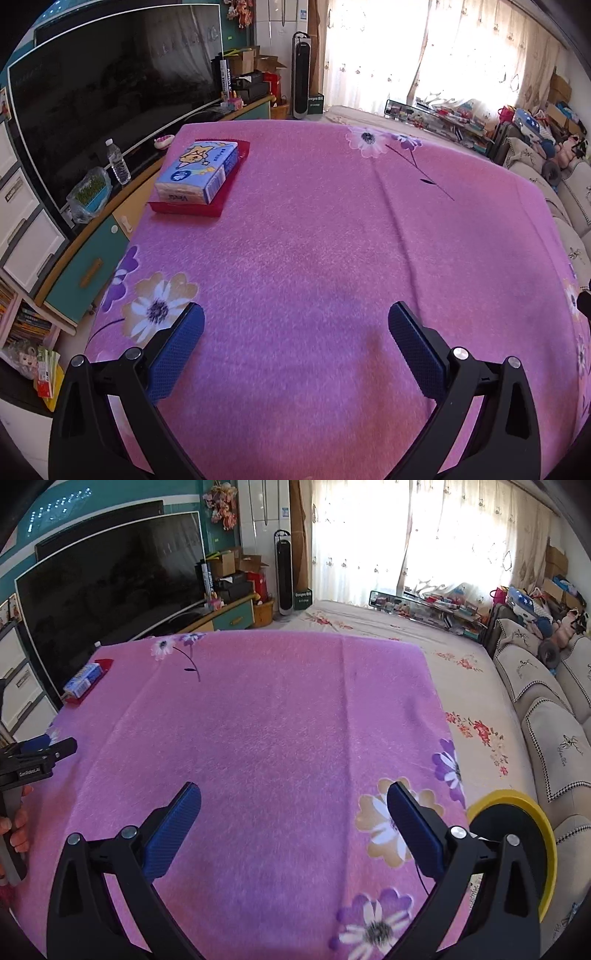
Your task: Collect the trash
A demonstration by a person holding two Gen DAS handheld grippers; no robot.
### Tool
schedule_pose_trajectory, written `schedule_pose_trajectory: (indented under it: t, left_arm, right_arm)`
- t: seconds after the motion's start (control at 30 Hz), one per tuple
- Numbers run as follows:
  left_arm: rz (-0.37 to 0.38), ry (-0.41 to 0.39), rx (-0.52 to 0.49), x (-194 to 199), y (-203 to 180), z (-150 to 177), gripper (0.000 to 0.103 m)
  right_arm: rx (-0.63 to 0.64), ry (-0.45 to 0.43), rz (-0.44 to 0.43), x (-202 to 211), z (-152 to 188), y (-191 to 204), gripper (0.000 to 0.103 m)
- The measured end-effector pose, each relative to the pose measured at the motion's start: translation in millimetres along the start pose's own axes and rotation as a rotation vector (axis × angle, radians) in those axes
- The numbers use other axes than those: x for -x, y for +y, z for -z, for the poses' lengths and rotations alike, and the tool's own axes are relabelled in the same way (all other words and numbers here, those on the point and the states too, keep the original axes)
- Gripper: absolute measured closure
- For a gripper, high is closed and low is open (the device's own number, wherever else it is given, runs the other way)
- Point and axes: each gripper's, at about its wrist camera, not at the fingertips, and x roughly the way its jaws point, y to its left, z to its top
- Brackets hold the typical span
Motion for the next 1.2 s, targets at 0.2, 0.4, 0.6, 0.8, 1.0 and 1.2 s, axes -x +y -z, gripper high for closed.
schedule_pose_trajectory:
  t: [0.2, 0.4, 0.6, 0.8, 1.0, 1.2]
  left_arm:
    - [-0.024, 0.035, -0.044, -32, -11, -22, 0.005]
    - [-0.008, 0.045, -0.035, -44, -15, -36, 0.003]
    - [-0.007, 0.044, -0.034, -46, -11, -38, 0.003]
    - [-0.008, 0.044, -0.035, -46, -12, -37, 0.003]
    - [-0.008, 0.044, -0.035, -46, -11, -37, 0.003]
    - [-0.008, 0.044, -0.035, -47, -11, -38, 0.003]
  right_arm:
    - [-0.061, 0.098, 0.047, -58, -13, -3, 0.007]
    - [-0.063, 0.100, 0.074, -74, -12, -1, 0.005]
    - [-0.063, 0.101, 0.075, -74, -11, -2, 0.005]
    - [-0.063, 0.101, 0.074, -74, -11, -3, 0.005]
    - [-0.063, 0.101, 0.075, -74, -11, -2, 0.005]
    - [-0.063, 0.101, 0.075, -75, -11, -2, 0.005]
